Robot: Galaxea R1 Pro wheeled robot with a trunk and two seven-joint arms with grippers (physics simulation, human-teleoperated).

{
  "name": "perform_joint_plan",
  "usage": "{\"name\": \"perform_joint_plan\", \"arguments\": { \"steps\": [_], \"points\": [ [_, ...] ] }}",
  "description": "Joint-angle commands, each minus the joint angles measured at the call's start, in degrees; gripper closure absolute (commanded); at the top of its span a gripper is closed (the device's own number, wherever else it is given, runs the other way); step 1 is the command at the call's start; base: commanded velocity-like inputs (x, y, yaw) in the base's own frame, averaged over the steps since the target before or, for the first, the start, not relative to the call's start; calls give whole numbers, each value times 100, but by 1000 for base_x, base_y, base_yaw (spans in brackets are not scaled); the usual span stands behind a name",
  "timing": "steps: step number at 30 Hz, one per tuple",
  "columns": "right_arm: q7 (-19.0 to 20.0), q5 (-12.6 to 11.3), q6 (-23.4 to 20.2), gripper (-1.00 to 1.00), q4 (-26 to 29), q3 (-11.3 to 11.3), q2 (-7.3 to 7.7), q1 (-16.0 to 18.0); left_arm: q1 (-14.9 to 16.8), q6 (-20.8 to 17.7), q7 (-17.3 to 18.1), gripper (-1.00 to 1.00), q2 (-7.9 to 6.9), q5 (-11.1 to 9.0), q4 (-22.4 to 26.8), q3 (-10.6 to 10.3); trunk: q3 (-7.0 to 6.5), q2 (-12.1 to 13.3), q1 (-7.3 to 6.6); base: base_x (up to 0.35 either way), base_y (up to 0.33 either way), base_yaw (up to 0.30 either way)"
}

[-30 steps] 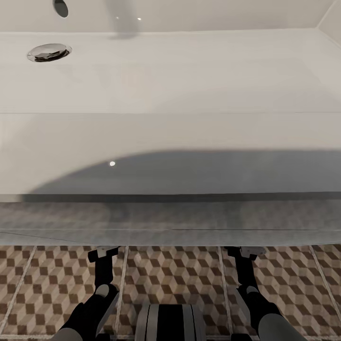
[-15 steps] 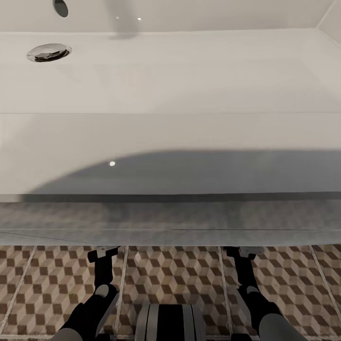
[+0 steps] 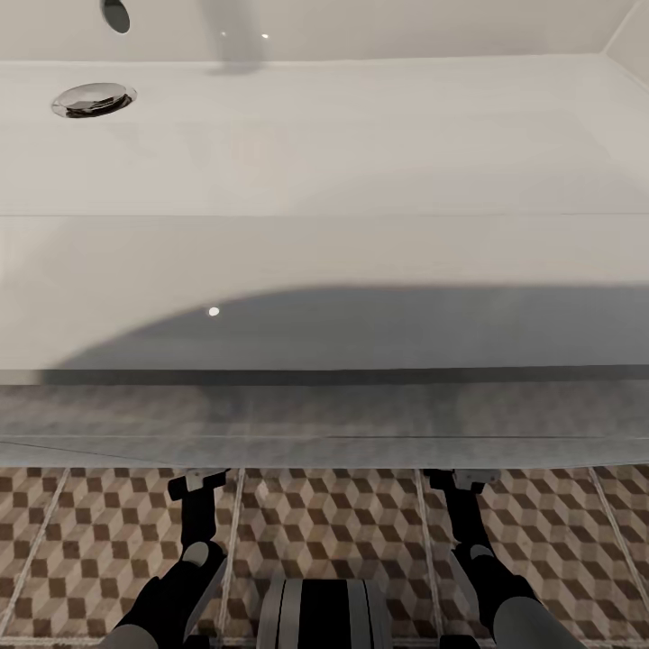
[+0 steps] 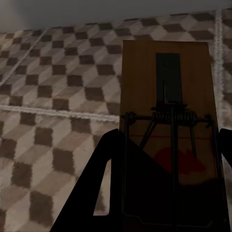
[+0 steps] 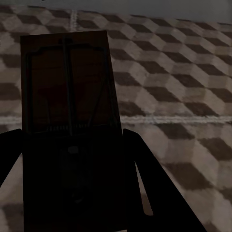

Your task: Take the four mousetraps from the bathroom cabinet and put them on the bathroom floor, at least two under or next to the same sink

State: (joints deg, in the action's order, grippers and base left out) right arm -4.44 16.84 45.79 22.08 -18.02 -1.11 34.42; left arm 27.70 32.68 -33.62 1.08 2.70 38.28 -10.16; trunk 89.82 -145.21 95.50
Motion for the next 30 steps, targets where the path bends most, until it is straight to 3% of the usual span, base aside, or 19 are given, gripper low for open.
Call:
{"name": "perform_joint_plan", "arguments": {
  "steps": [1,16,23,30],
  "points": [
    [-21,43,16,100,-3,-19,-5,3,3,-6,-70,100,-3,37,-4,-17,3,-1,-1,0,0,0],
    [-31,44,-5,100,-13,-16,-9,3,1,-23,-83,100,-11,29,-24,-21,3,-1,-1,0,0,0],
    [-72,54,-644,100,-149,-25,-11,3,1,-24,-87,100,-23,26,-37,-22,3,-1,-1,0,0,0],
    [-80,46,-795,100,-167,-26,-12,8,4,-24,-84,100,-16,25,-40,-22,3,-1,-1,0,0,0]
  ]
}}
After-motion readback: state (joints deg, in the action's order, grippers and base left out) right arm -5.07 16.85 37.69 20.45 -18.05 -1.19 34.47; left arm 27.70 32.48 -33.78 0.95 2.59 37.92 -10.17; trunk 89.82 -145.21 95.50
